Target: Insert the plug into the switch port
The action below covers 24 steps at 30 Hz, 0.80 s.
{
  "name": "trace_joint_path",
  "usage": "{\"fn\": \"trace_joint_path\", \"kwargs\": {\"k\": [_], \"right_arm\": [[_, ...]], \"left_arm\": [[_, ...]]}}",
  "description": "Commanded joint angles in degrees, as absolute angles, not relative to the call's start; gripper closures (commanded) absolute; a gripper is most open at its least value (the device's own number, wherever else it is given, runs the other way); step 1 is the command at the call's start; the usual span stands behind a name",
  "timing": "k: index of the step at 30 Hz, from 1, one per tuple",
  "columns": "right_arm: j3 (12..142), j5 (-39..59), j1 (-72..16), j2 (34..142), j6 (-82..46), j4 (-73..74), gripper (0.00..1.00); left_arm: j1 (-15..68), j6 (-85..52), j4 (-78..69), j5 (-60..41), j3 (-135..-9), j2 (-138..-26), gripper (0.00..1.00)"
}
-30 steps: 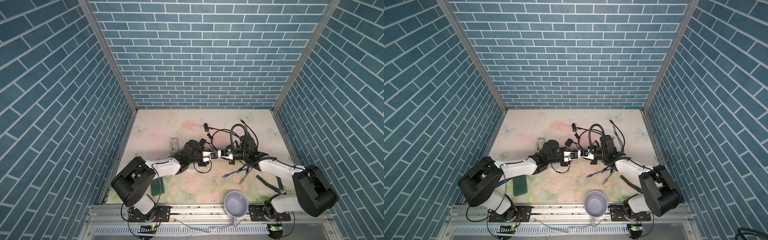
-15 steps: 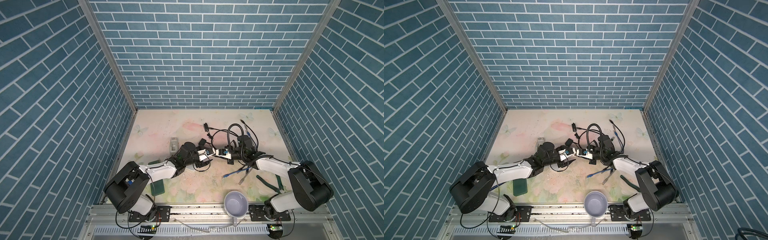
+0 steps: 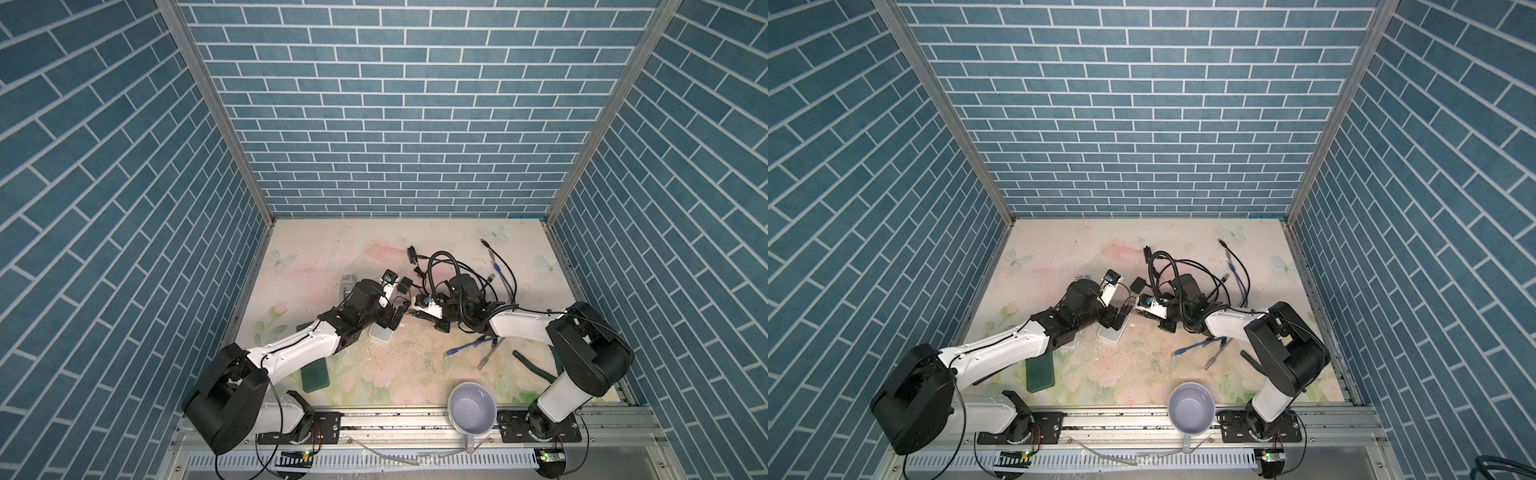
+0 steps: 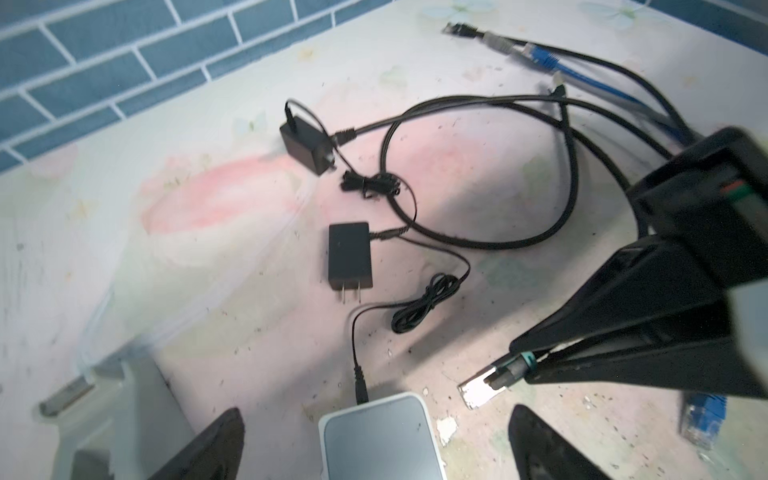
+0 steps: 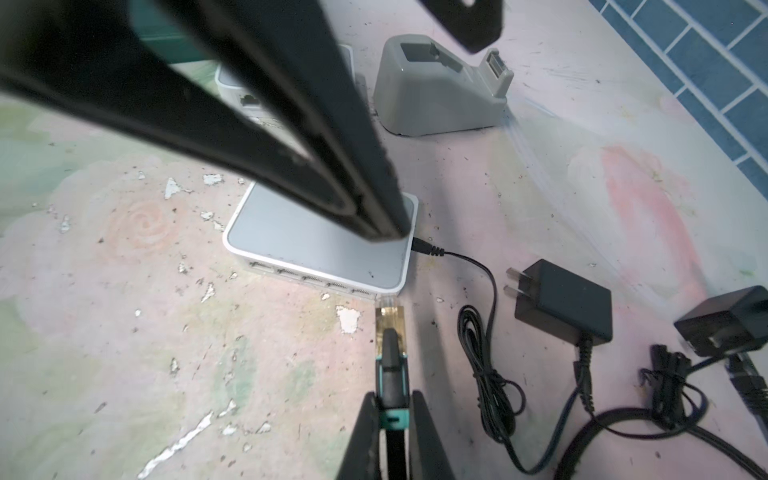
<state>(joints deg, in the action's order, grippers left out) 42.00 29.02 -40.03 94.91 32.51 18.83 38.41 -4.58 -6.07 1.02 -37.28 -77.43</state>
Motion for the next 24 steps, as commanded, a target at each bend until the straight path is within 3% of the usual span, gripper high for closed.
{"fn": "trace_joint_path", "kwargs": {"k": [1,10,19,24], "right_arm": [[40.3,25.4,-41.4,96.1,26.5,24.0,1.0],[39.5,22.3,-43.8,98.8,25.2,24.2,1.0],[37.8,22.7,-45.1,99.8,24.7,24.9,1.0],[37.6,21.6,-45.8,101.1,23.1,28.3,1.0]], "left_arm": [[37.5,-13.3,-7.3,2.3,-34.9,-79.2,0.0],[37.2,-19.4,-14.2,2.3,-33.2,-85.2,0.02],[37.1,-20.9,-18.1,2.3,-31.8,-86.7,0.1],[37.1,-22.3,-19.8,1.8,-30.3,-87.2,0.2]]}}
